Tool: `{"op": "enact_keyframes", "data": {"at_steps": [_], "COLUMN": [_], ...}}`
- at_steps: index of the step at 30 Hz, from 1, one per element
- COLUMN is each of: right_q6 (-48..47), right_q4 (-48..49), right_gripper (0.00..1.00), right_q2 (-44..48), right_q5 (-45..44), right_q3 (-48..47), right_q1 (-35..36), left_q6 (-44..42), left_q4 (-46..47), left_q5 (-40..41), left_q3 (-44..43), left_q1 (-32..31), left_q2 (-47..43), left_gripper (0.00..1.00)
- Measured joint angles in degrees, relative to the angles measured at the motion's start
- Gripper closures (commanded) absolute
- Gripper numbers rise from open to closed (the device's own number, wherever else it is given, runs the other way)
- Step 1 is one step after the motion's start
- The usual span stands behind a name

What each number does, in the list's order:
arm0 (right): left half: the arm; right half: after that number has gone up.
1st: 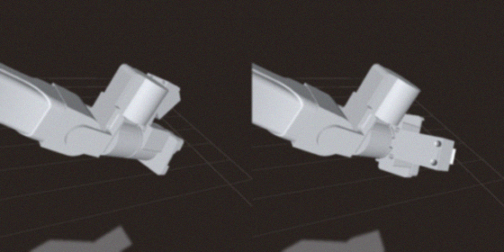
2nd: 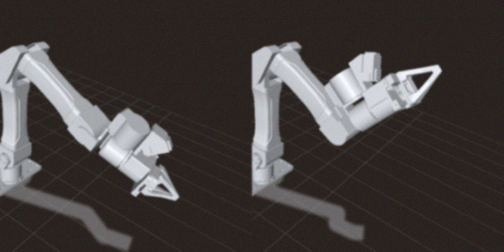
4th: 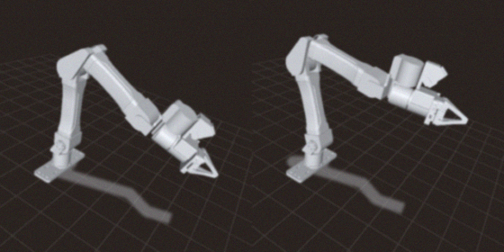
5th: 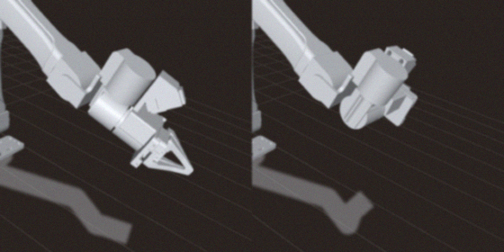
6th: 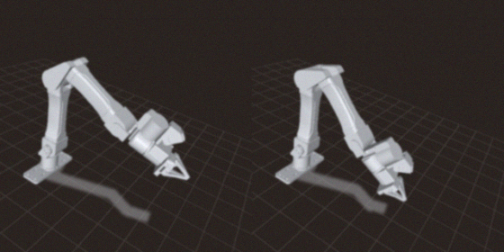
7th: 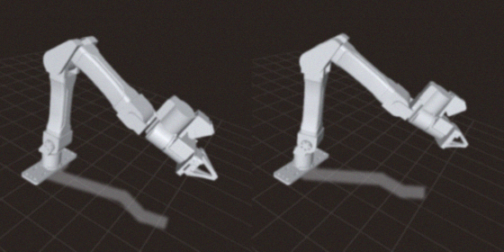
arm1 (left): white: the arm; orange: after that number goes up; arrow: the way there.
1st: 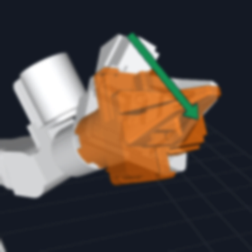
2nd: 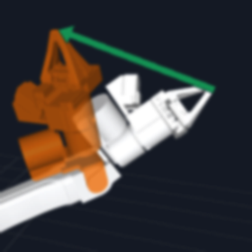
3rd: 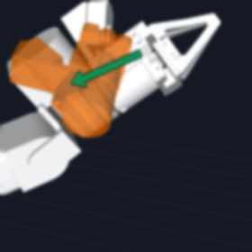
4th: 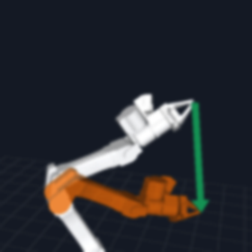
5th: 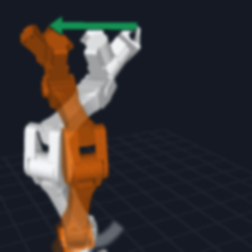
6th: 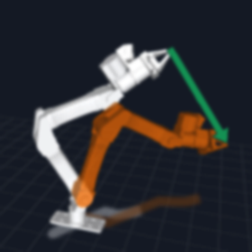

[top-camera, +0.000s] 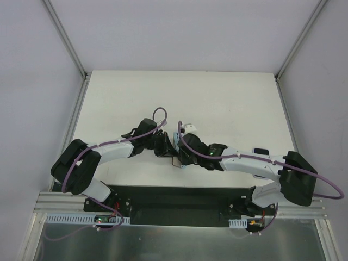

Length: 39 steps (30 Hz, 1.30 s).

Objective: Take the phone out of the phone case
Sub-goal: Remove the phone case from the phone.

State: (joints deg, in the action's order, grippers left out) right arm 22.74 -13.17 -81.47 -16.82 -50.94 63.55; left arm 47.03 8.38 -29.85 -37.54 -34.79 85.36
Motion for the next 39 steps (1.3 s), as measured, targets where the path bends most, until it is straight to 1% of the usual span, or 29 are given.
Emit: {"op": "enact_keyframes", "data": {"at_steps": [7,14,15,17,19,21,24,34,39], "right_q6": [-0.04,-0.24,-0.87,-1.01,-0.98,-1.14,-1.22,-1.36,-1.2], "right_q4": [0.31,1.7,0.83,-1.49,-2.54,-3.56,-3.91,-5.66,-5.9], "right_gripper": [0.99,0.99,0.98,0.99,0.99,0.99,0.99,0.99,0.99], "right_q2": [6.08,10.01,10.99,13.55,16.59,18.93,20.46,20.57,20.55], "right_q5": [3.87,8.44,7.26,4.13,1.7,-0.48,-1.27,-1.9,-0.66], "right_q3": [2.4,4.74,4.98,5.29,5.53,5.55,5.57,5.64,6.21], "right_q1": [-4.04,-7.87,-8.52,-11.56,-14.99,-16.11,-16.44,-17.9,-22.14], "left_q6": [0.28,0.35,-1.11,-3.98,-4.68,-5.62,-6.19,-6.67,-7.58], "left_q4": [4.0,5.77,5.53,1.81,-1.55,-2.05,-2.16,-2.54,-5.05], "left_q5": [-2.54,-3.39,-3.15,-1.84,-1.68,-2.03,-2.08,-2.32,-2.16], "left_q3": [-0.22,-0.72,-0.76,0.92,3.08,3.28,3.21,3.13,1.55], "left_q1": [0.04,0.04,0.04,1.07,3.39,3.8,3.72,3.74,3.72], "left_q2": [-0.02,-0.02,-0.07,-0.04,0.74,0.63,0.5,0.44,-0.68], "left_gripper": [1.0,1.0,1.0,1.0,1.0,1.0,1.0,1.0,1.0]}}
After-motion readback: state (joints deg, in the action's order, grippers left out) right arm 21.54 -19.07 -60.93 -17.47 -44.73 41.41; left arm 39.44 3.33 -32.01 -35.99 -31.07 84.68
